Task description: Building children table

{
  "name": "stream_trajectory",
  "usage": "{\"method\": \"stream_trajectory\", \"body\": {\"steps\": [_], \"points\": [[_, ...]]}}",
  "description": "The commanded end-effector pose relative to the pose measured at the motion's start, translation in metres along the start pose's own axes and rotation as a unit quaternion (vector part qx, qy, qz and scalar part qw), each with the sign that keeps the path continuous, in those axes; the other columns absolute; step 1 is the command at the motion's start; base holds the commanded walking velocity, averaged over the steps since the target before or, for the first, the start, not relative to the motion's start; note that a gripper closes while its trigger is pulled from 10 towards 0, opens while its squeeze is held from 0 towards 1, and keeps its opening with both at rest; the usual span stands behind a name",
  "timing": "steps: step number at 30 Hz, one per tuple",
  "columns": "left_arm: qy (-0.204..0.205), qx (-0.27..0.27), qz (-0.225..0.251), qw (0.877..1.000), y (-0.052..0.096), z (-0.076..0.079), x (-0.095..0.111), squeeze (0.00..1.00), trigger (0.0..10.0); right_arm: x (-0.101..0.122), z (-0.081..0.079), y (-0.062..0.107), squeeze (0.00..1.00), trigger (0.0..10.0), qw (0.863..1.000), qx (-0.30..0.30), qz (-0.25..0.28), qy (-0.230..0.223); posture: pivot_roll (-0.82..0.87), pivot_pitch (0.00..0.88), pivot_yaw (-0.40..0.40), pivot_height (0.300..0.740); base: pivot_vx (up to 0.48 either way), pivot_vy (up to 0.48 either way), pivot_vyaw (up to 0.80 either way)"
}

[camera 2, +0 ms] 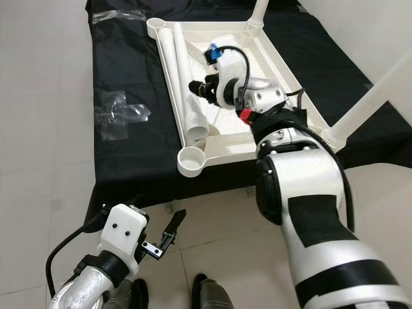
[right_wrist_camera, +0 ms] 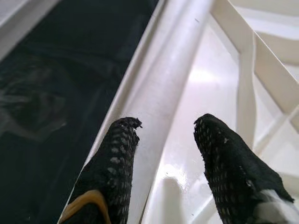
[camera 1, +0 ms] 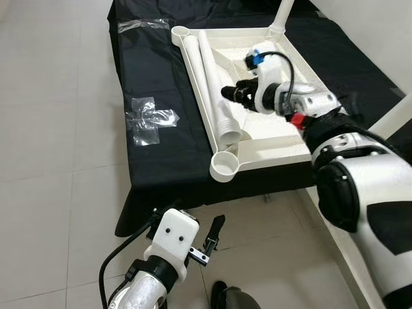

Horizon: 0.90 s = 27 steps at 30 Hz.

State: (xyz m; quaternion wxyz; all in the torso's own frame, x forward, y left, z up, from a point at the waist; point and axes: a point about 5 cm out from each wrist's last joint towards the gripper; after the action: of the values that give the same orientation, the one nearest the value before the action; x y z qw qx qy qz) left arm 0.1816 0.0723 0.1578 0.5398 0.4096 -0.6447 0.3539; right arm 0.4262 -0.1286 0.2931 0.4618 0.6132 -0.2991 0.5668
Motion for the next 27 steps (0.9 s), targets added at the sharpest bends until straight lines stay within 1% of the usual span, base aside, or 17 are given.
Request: {"method": "stream_trajectory", "body": {"steps": [1, 3, 4, 6, 7, 11, 12, 14, 17, 18, 19, 20, 21, 22, 24, 26, 27], "points": [[0.003, -0.006, -0.009, 1.000, 0.002, 0.004, -0.004, 0.00, 10.0, -0.008, 0.002, -0.001, 0.00, 10.0, 0.999, -0.021, -0.014, -0.031, 0.09, 0.183, -0.106, 0.740, 0.000, 0.000, 0.00], [0.004, -0.005, -0.009, 1.000, 0.002, 0.004, -0.005, 0.00, 10.0, -0.007, -0.001, -0.002, 0.00, 10.0, 0.999, -0.023, -0.017, -0.035, 0.09, 0.183, -0.105, 0.740, 0.000, 0.000, 0.00], [0.004, -0.005, -0.009, 1.000, 0.002, 0.004, -0.005, 0.00, 10.0, -0.004, -0.004, -0.003, 1.00, 10.0, 0.999, -0.021, -0.018, -0.039, 0.08, 0.179, -0.110, 0.740, 0.000, 0.000, 0.00], [0.005, -0.006, -0.009, 1.000, 0.001, 0.004, -0.005, 0.00, 10.0, -0.001, -0.007, -0.003, 1.00, 10.0, 0.999, -0.017, -0.019, -0.044, 0.08, 0.179, -0.110, 0.740, 0.000, 0.000, 0.00], [0.005, -0.007, -0.009, 1.000, 0.001, 0.005, -0.005, 0.00, 10.0, 0.005, -0.011, -0.003, 1.00, 10.0, 0.998, -0.011, -0.017, -0.058, 0.08, 0.178, -0.112, 0.740, 0.000, 0.000, 0.00], [0.006, -0.007, -0.009, 1.000, 0.001, 0.006, -0.006, 0.00, 10.0, 0.013, -0.013, -0.003, 1.00, 10.0, 0.998, -0.017, -0.011, -0.065, 0.08, 0.175, -0.112, 0.740, 0.000, 0.000, 0.00], [0.006, -0.007, -0.009, 1.000, 0.001, 0.006, -0.006, 0.00, 10.0, 0.018, -0.016, -0.002, 0.01, 10.0, 0.997, -0.012, -0.011, -0.078, 0.07, 0.173, -0.115, 0.740, 0.000, 0.000, 0.00], [0.006, -0.006, -0.010, 1.000, 0.001, 0.006, -0.006, 0.00, 10.0, 0.025, -0.020, -0.001, 0.00, 10.0, 0.994, -0.008, -0.008, -0.106, 0.08, 0.170, -0.113, 0.740, 0.000, 0.000, 0.00], [0.005, -0.006, -0.010, 1.000, 0.001, 0.006, -0.006, 0.00, 10.0, 0.026, -0.020, 0.000, 0.00, 10.0, 0.993, -0.006, -0.011, -0.118, 0.08, 0.170, -0.112, 0.740, 0.000, 0.000, 0.00], [0.005, -0.005, -0.010, 1.000, 0.001, 0.006, -0.006, 0.00, 10.0, 0.024, -0.021, 0.000, 0.00, 10.0, 0.992, -0.002, -0.022, -0.125, 0.08, 0.165, -0.112, 0.740, 0.000, 0.000, 0.00], [0.005, -0.005, -0.009, 1.000, 0.001, 0.006, -0.006, 0.00, 10.0, 0.019, -0.022, -0.001, 0.00, 10.0, 0.992, -0.004, -0.041, -0.118, 0.08, 0.162, -0.112, 0.740, 0.000, 0.000, 0.00], [0.005, -0.005, -0.009, 1.000, 0.001, 0.006, -0.006, 0.00, 10.0, 0.019, -0.022, -0.001, 0.00, 10.0, 0.992, -0.004, -0.041, -0.118, 0.08, 0.162, -0.112, 0.740, 0.000, 0.000, 0.00], [0.005, -0.005, -0.009, 1.000, 0.000, 0.006, -0.006, 0.00, 10.0, 0.012, -0.023, -0.002, 0.00, 10.0, 0.992, -0.004, -0.062, -0.106, 0.08, 0.162, -0.112, 0.740, 0.000, 0.000, 0.00], [0.005, -0.005, -0.009, 1.000, 0.000, 0.006, -0.006, 0.00, 10.0, 0.012, -0.023, -0.002, 0.00, 10.0, 0.992, -0.004, -0.062, -0.106, 0.08, 0.162, -0.112, 0.740, 0.000, 0.000, 0.00], [0.004, -0.005, -0.008, 1.000, 0.000, 0.006, -0.007, 0.00, 10.0, 0.001, -0.025, -0.004, 0.00, 10.0, 0.993, -0.001, -0.096, -0.072, 0.07, 0.159, -0.112, 0.740, 0.000, 0.000, 0.00], [0.004, -0.005, -0.008, 1.000, 0.000, 0.006, -0.007, 0.00, 10.0, 0.001, -0.025, -0.004, 0.00, 10.0, 0.993, -0.001, -0.096, -0.072, 0.07, 0.159, -0.112, 0.740, 0.000, 0.000, 0.00], [0.004, -0.005, -0.008, 1.000, 0.000, 0.006, -0.006, 0.00, 10.0, -0.006, -0.027, -0.005, 0.00, 10.0, 0.992, 0.004, -0.113, -0.061, 0.07, 0.161, -0.113, 0.740, 0.000, 0.000, 0.00]]}}
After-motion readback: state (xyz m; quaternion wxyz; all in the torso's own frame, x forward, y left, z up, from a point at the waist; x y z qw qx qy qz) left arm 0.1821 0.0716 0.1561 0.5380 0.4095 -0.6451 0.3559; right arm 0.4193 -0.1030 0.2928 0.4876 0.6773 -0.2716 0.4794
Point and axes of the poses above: a point about 5 cm out from each wrist's last joint towards the gripper, its own y axis pointing back from the gripper into the wrist, its own x axis along the axis of the wrist's last joint, z = x × y, and after that the axes turned 2 degrees about -y, right-handed
